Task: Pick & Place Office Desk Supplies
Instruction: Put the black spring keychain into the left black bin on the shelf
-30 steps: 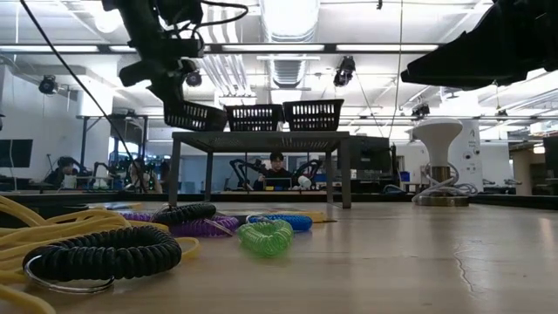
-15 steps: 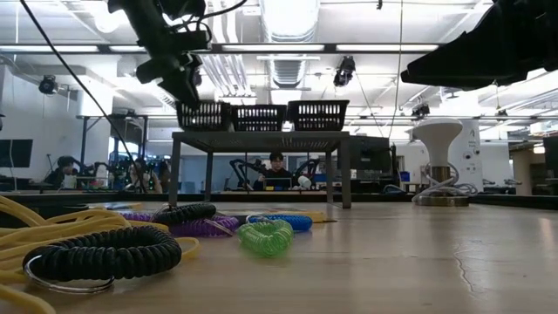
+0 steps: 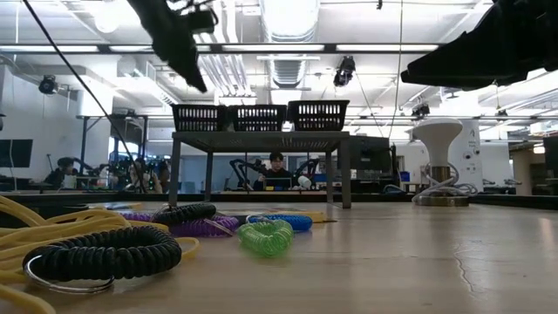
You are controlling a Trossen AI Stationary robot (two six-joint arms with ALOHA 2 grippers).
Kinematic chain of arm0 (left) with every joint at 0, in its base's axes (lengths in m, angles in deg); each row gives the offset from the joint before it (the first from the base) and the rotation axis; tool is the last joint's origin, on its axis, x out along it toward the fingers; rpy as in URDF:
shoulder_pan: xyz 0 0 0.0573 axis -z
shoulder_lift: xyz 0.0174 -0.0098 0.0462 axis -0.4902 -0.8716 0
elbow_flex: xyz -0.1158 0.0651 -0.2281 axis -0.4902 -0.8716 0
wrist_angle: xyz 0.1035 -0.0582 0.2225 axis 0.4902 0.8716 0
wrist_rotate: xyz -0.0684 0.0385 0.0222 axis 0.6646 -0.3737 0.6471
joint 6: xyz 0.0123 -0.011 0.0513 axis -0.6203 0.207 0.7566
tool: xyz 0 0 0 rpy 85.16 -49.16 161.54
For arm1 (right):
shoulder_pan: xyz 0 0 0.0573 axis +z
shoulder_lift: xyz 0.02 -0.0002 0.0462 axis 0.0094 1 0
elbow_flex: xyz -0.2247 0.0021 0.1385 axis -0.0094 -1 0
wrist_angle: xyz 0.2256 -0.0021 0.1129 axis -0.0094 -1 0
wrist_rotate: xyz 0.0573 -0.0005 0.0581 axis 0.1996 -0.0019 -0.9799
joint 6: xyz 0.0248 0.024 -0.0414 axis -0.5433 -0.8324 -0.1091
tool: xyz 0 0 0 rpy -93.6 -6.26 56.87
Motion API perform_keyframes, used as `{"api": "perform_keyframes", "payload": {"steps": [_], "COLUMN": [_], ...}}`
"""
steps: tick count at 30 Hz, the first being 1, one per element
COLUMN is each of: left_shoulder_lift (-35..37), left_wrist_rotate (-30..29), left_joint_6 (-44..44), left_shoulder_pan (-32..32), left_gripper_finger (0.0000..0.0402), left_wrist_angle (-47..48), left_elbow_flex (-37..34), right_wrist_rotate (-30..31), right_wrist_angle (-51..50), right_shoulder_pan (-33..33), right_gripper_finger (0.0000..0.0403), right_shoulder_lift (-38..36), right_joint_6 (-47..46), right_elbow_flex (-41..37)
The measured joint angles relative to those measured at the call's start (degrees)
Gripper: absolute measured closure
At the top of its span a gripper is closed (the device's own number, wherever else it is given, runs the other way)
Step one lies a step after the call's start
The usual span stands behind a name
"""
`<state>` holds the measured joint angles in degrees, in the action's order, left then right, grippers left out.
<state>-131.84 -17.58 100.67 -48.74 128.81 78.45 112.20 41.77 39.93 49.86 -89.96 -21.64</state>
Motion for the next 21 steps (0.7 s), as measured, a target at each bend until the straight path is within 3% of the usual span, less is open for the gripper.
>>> {"api": "perform_keyframes", "payload": {"steps": [5, 9, 12, 17, 21], "left_shoulder_lift": [-0.02, -0.20, -0.20, -1.40, -6.74], "left_wrist_rotate": [0.01, -1.36, -4.96, -10.86, -18.41], "left_joint_6": [-9.71, -16.65, -20.94, -21.98, -24.10], "left_shoulder_pan": [12.23, 25.80, 35.55, 47.44, 52.48], "left_gripper_finger": [0.0281, 0.0281, 0.0281, 0.0281, 0.0281], "left_wrist_angle": [2.20, -4.49, -18.05, -49.45, -61.14], "left_elbow_flex": [-0.50, -5.85, -12.77, -26.90, -31.58], "right_wrist_rotate": [-3.18, -4.22, -4.36, -4.43, -5.32], "right_wrist_angle": [-0.78, -1.49, -1.43, -0.49, 1.01], "right_shoulder_pan": [-0.04, -0.04, -0.09, -1.30, -3.31], "right_gripper_finger": [0.0188, 0.0188, 0.0188, 0.0188, 0.0188], "right_shoulder_lift": [0.00, 0.13, 0.72, 4.03, 7.97], "right_joint_6": [-1.16, -2.63, -2.97, -3.79, -3.65], "right_elbow_flex": [0.00, -0.02, -0.02, 0.37, 2.58]}}
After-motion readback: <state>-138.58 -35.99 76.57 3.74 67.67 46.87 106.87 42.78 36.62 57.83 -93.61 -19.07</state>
